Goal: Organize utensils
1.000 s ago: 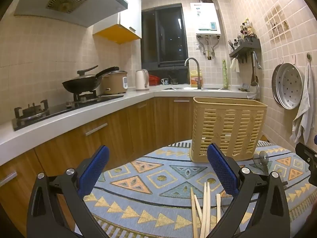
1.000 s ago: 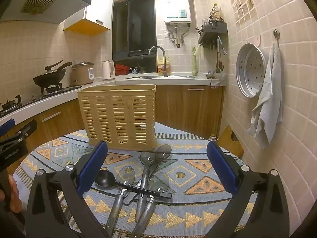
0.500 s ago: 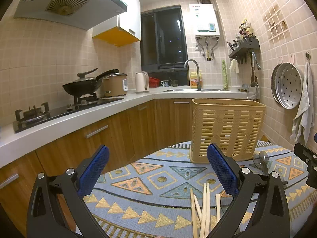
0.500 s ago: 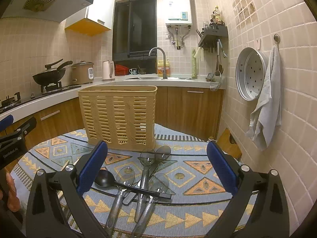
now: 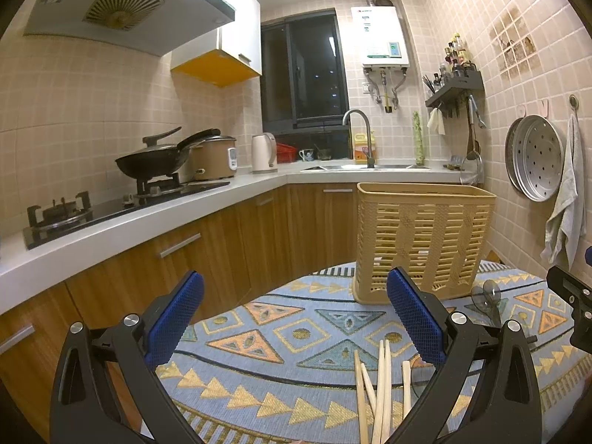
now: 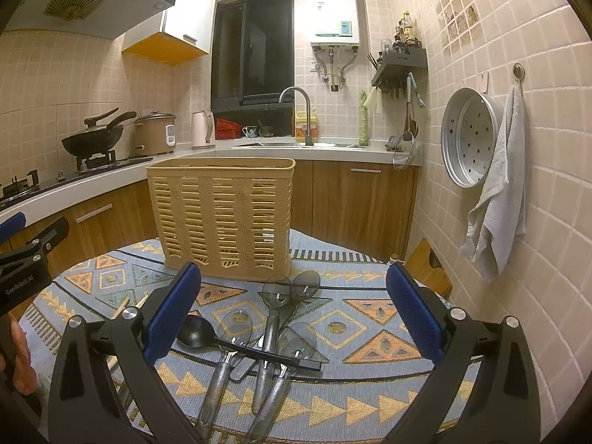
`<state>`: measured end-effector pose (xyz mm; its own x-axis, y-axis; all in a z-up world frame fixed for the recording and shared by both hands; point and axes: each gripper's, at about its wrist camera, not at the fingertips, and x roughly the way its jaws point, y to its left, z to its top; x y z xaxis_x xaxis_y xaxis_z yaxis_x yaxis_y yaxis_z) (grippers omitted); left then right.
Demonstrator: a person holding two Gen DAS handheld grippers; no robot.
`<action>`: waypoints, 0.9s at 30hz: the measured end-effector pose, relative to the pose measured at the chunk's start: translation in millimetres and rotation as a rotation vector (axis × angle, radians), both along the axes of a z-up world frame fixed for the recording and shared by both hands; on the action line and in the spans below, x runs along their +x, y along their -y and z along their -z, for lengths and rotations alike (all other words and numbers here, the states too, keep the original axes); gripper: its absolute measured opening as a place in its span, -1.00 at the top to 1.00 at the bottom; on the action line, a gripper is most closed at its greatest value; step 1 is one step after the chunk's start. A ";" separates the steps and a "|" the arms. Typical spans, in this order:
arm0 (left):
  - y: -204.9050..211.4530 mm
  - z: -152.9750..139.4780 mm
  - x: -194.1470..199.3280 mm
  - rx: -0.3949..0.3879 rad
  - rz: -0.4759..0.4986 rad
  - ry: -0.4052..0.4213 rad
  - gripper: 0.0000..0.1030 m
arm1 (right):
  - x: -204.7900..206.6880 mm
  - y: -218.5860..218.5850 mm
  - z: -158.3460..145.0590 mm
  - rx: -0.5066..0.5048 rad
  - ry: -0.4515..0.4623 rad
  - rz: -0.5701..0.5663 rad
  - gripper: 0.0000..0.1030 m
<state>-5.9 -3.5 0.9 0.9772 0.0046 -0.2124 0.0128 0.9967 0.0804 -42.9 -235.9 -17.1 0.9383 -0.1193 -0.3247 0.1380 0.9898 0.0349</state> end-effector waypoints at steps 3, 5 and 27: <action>0.6 0.1 -0.5 0.002 0.000 0.000 -0.86 | 0.1 -0.1 0.1 -0.001 0.001 0.001 -0.86; 0.8 0.0 -0.8 0.003 -0.001 0.000 -0.86 | 0.3 -0.2 0.1 0.000 0.000 0.000 -0.86; -52.9 -15.5 60.2 -0.149 0.206 -0.425 -0.58 | 25.7 36.8 -10.4 0.123 -0.176 0.087 -0.86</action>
